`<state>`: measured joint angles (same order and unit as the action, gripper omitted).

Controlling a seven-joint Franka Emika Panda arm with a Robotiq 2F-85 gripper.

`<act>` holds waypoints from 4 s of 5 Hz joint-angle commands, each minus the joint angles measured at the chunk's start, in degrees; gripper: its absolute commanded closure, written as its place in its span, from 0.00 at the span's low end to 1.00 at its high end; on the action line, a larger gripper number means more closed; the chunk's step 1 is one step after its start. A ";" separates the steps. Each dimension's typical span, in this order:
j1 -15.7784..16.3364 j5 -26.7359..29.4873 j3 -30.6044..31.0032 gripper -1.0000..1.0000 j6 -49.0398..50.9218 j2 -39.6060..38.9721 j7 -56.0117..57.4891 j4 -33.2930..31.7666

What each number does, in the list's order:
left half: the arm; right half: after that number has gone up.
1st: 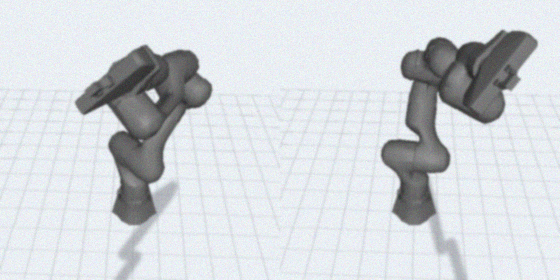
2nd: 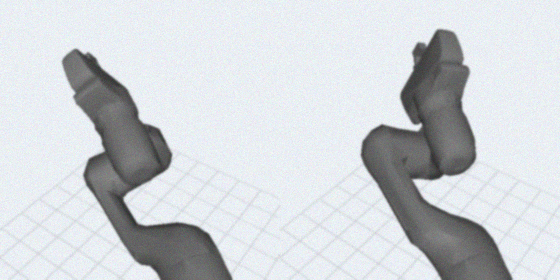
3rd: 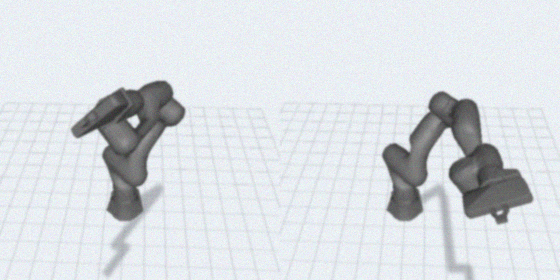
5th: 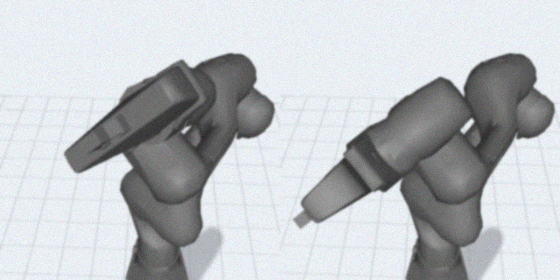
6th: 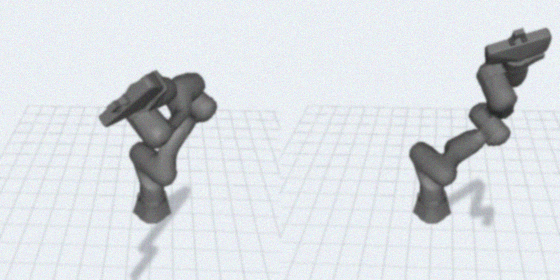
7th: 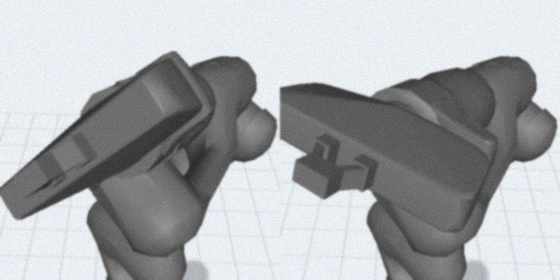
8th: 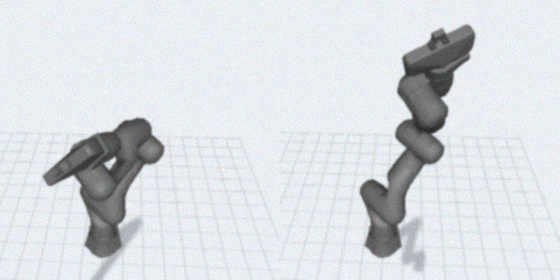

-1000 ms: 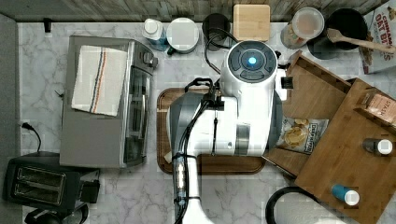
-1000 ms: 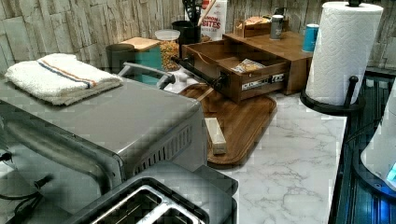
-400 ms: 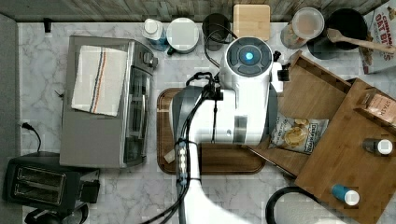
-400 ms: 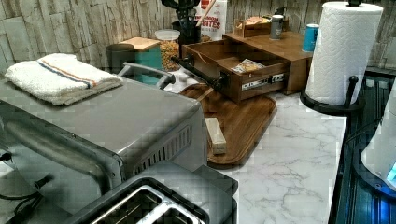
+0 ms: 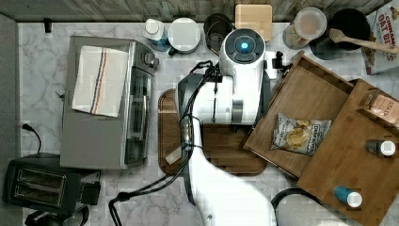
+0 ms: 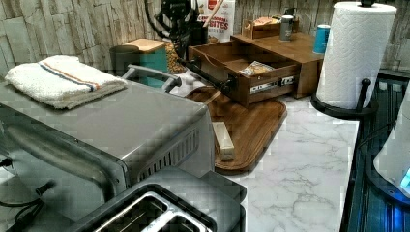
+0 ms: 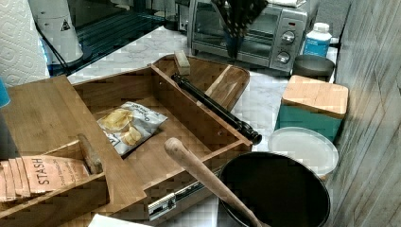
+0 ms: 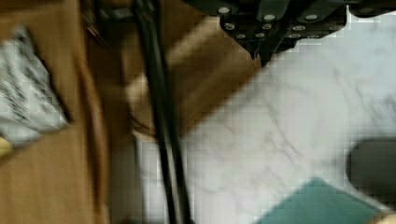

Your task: Close the drawer.

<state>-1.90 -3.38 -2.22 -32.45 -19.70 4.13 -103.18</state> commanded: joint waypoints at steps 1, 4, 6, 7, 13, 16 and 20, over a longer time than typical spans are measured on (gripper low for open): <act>1.17 -4.54 -1.46 1.00 -2.89 -8.13 -1.61 6.88; 1.13 -6.46 -3.98 1.00 -9.54 -9.20 2.64 4.25; -2.94 -3.15 -3.90 1.00 -4.92 -10.42 11.02 5.71; -4.99 -2.79 -4.82 1.00 -7.70 -8.24 14.58 1.41; -18.04 -1.57 -13.82 1.00 -3.74 -10.02 33.55 1.18; -16.26 -11.71 -24.70 1.00 -14.69 -2.19 29.26 -10.41; -13.88 -10.20 -27.25 1.00 -14.92 -2.66 30.26 -10.48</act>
<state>-7.13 -11.64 -19.43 -47.03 -23.86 35.22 -116.05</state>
